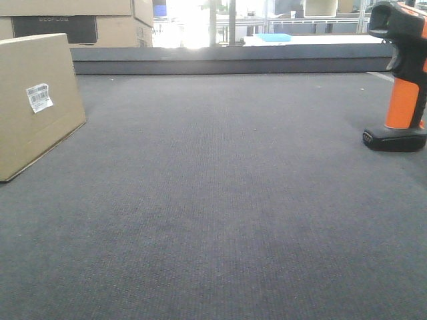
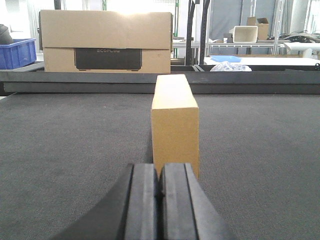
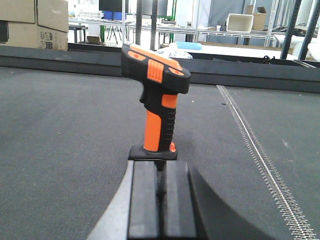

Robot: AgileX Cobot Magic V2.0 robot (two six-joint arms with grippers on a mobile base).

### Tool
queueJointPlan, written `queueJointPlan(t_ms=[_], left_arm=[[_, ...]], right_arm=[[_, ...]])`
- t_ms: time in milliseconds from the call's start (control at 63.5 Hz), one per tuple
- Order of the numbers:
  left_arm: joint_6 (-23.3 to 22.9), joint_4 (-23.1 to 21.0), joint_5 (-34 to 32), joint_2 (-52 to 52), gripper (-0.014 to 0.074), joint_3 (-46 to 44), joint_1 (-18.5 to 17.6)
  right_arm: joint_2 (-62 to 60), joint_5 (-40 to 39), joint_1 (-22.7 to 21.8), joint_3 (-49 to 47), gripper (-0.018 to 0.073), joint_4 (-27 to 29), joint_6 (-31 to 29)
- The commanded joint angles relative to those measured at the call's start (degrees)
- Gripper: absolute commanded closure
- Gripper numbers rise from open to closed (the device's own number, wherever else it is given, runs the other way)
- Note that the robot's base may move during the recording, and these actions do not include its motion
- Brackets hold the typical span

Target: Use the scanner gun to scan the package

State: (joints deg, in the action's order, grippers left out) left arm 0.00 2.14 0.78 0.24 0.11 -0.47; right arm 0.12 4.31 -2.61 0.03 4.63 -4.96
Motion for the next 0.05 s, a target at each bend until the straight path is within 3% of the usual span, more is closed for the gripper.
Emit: queueJointPlan(t_ms=[0, 31], left_arm=[[0.0, -0.3, -1.3, -0.2, 0.0707, -0.1, 0.1], [0.0, -0.3, -1.3, -0.2, 0.0707, -0.1, 0.1]], right_arm=[[-0.1, -0.9, -0.3, 0.0, 0.0727, 0.1, 0.2], [-0.1, -0.9, -0.3, 0.0, 0.0727, 0.1, 0.2]])
